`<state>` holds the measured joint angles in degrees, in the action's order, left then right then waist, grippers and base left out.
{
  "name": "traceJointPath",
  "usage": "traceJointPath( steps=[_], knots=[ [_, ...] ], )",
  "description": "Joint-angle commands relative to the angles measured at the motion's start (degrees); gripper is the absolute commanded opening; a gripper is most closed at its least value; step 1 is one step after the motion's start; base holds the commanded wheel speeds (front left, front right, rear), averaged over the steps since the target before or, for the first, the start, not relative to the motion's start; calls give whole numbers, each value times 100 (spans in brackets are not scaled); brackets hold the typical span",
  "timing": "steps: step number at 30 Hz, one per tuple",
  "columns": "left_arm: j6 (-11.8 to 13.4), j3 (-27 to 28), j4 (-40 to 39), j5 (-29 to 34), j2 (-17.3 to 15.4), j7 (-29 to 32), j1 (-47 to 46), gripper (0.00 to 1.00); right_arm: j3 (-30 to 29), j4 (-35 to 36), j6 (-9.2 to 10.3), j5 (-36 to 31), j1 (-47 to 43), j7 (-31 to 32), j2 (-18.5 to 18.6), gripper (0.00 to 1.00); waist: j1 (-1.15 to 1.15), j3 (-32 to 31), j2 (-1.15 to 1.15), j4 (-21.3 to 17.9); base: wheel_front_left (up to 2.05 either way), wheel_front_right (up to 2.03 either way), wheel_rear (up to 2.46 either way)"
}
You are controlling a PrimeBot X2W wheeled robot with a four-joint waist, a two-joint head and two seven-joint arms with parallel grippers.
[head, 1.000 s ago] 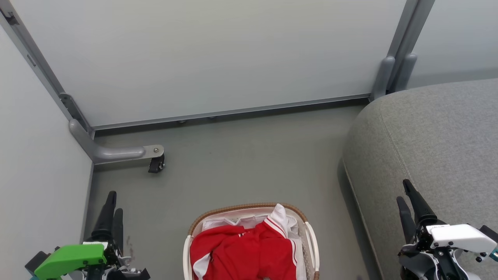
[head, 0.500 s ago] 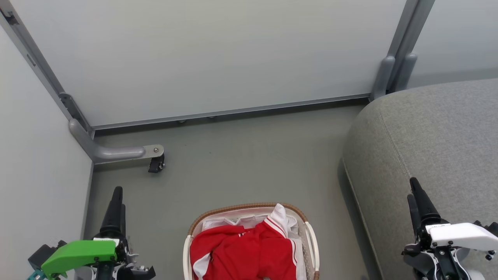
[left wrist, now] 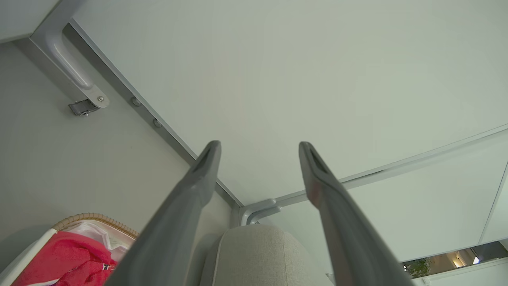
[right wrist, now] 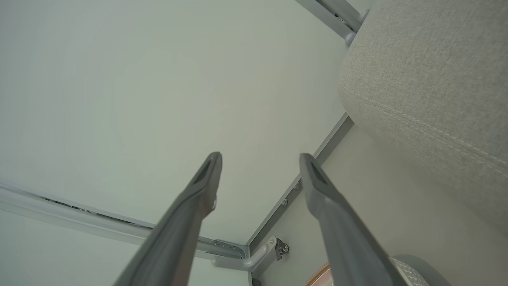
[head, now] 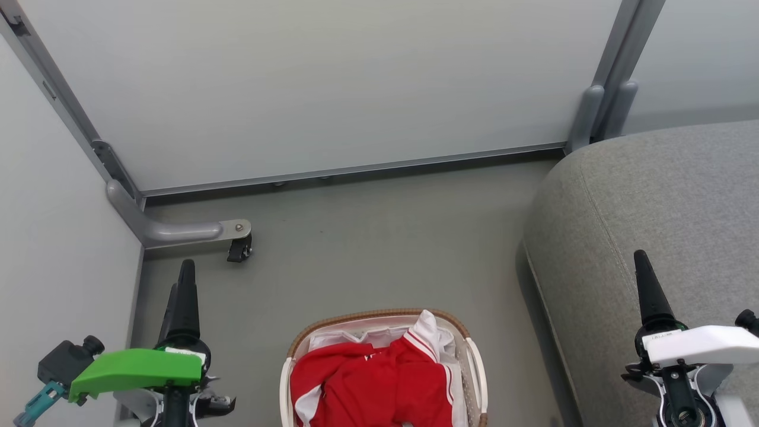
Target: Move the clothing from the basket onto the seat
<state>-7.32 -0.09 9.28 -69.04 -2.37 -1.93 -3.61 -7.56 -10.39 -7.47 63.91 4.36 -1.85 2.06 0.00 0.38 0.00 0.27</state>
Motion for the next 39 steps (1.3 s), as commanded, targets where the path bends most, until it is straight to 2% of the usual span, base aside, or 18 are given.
traceJointPath(
  steps=[1, 15, 39],
  knots=[
    [-12, -40, -139, 303, -32, -63, -144, 100, 2, 144, -2, -278, 2, -69, 44, 100, 0, 3, 0, 2, 0, 0, 0],
    [26, -162, -165, 1980, -40, -337, 56, 100, 130, 264, -2, -1906, -122, -344, 56, 100, 0, 21, 0, 0, 0, 0, 0],
    [-5, -439, 255, 3493, -52, -721, 186, 100, 300, 54, -2, -3750, -219, -732, 74, 100, 0, 51, 0, 22, 0, 0, 0]
  ],
)
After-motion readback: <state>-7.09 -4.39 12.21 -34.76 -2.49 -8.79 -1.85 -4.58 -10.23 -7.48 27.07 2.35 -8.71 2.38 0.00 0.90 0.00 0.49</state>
